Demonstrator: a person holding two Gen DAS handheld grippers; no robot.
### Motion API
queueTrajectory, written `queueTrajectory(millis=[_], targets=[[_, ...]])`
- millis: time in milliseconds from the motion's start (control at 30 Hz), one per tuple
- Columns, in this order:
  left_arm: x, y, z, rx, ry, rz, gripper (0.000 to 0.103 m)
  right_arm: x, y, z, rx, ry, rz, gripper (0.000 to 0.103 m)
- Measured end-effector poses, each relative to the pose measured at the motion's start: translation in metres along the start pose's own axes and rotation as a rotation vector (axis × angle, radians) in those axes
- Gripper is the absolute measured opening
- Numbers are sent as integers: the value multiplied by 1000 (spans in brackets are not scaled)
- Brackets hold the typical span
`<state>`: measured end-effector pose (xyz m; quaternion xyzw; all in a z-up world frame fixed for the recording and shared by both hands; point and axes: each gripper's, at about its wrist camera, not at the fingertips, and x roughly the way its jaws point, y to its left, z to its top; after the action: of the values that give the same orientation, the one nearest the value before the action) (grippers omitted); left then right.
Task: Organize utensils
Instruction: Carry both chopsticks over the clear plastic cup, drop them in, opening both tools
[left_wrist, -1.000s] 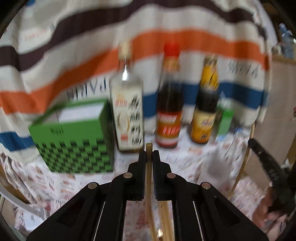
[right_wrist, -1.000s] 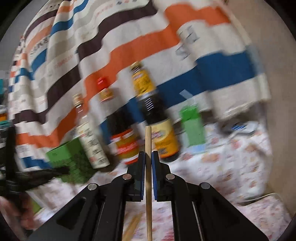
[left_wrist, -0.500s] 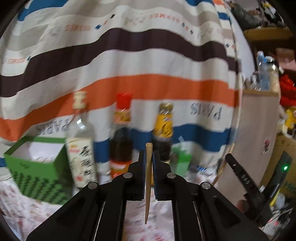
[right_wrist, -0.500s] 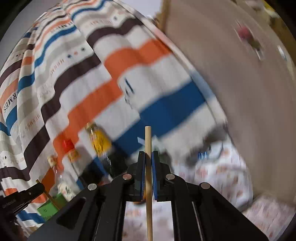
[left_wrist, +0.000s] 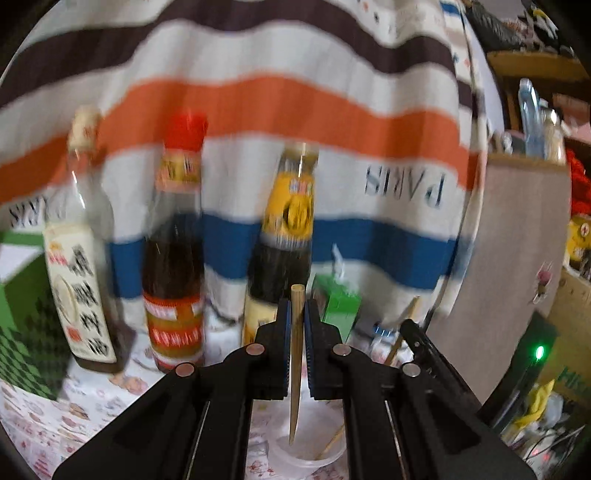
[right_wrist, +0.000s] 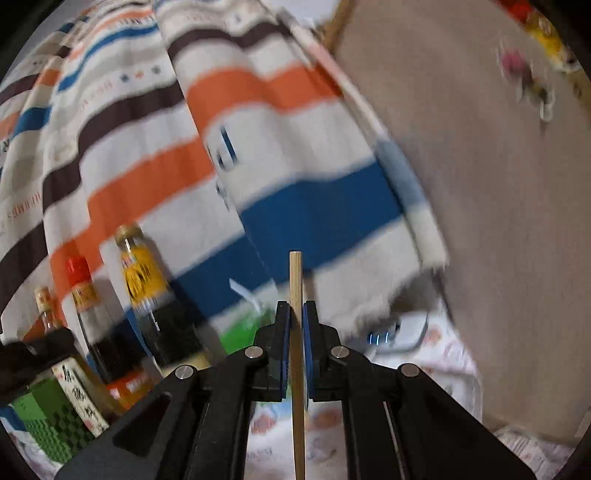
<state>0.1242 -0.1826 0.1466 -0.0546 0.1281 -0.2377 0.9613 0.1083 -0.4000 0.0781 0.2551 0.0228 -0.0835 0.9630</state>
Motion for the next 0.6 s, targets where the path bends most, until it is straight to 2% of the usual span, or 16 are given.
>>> queueTrajectory(millis=[67,167,233,333,533,600], targets=[[14,3,-14,-5,38,-4,6,11,-12,-9,61,75,7,8],[31,8,-30,-18,82,-21,6,28,-22,-22,78,155,-11,8],[38,9,-36,-6,88,7,6,38,-28,-26,107,207,-2,8],[42,10,-37,-6,91,7,6,44,-31,-28,105,233,-9,8],[52,21,-34,-22,114,93,8,58,-37,-31,76,289,-47,8],[54,23,-34,-18,124,97,9,59,-39,-30,67,303,-55,8]])
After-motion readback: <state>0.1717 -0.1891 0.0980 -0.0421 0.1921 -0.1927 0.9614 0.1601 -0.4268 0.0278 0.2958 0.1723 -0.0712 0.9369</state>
